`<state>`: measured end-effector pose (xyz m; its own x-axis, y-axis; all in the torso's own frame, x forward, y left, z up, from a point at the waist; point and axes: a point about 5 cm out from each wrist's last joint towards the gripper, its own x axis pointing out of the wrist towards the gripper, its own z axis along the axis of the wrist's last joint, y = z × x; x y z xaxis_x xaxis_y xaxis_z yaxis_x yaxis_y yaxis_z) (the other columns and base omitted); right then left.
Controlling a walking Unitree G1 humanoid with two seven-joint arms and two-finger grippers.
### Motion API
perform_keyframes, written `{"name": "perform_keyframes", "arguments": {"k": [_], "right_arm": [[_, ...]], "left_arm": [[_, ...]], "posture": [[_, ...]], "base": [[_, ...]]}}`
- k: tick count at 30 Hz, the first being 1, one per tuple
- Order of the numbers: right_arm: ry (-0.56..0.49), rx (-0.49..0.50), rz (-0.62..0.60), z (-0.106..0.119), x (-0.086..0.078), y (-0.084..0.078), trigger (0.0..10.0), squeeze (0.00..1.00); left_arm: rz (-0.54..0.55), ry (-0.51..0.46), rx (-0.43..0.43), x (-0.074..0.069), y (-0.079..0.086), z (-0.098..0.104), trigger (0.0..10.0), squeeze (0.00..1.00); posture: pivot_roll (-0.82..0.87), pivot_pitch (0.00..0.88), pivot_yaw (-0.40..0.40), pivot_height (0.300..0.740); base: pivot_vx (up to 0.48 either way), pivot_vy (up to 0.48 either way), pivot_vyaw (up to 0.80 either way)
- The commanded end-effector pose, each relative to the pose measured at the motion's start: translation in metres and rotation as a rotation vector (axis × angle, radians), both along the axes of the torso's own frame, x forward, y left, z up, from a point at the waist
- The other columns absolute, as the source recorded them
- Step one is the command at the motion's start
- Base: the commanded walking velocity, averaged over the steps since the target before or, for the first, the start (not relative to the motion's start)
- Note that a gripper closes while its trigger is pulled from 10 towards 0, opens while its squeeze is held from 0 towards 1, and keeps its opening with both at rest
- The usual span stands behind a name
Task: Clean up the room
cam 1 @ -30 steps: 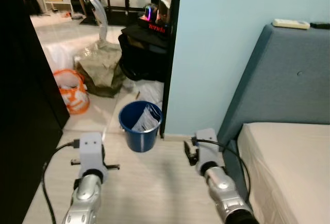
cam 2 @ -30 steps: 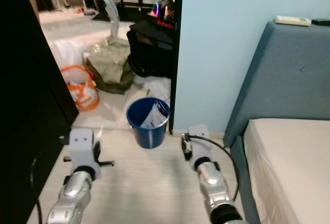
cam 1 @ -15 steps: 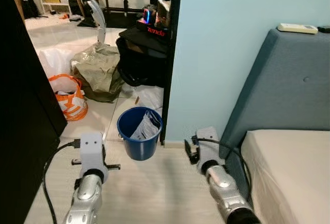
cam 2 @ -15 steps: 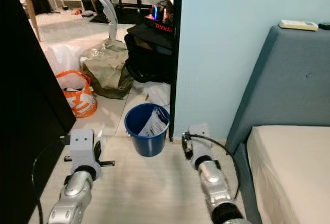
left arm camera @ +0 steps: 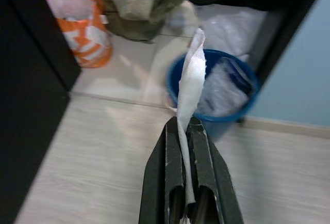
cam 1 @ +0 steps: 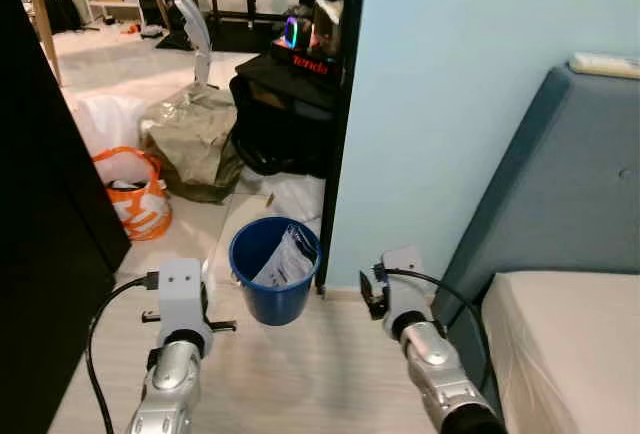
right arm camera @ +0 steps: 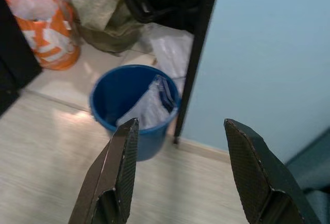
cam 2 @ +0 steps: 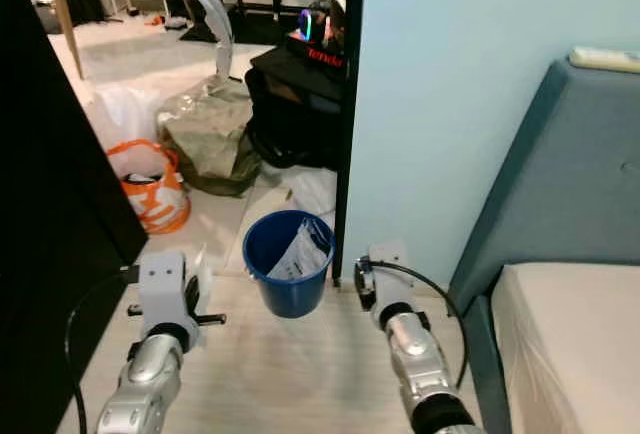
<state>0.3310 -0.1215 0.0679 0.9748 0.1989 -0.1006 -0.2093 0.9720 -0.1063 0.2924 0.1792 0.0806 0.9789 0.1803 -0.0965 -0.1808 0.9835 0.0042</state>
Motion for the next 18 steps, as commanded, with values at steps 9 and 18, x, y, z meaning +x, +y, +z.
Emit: {"name": "perform_keyframes", "arguments": {"k": [9,18], "right_arm": [[0.023,-0.011,-0.023,-0.0059,-0.0028,-0.0091,10.0,0.00],[0.021,-0.009,-0.022,-0.0056,-0.0026,-0.0086,10.0,0.00]], "left_arm": [[-0.002,0.017,-0.001,-0.0024,-0.0020,-0.0041,10.0,0.00],[-0.001,0.016,-0.001,-0.0020,-0.0019,-0.0041,10.0,0.00]], "posture": [[0.07,0.116,-0.029,0.740],[0.07,0.116,-0.031,0.740]], "base": [[0.322,0.000,0.00],[0.322,0.000,0.00]]}}
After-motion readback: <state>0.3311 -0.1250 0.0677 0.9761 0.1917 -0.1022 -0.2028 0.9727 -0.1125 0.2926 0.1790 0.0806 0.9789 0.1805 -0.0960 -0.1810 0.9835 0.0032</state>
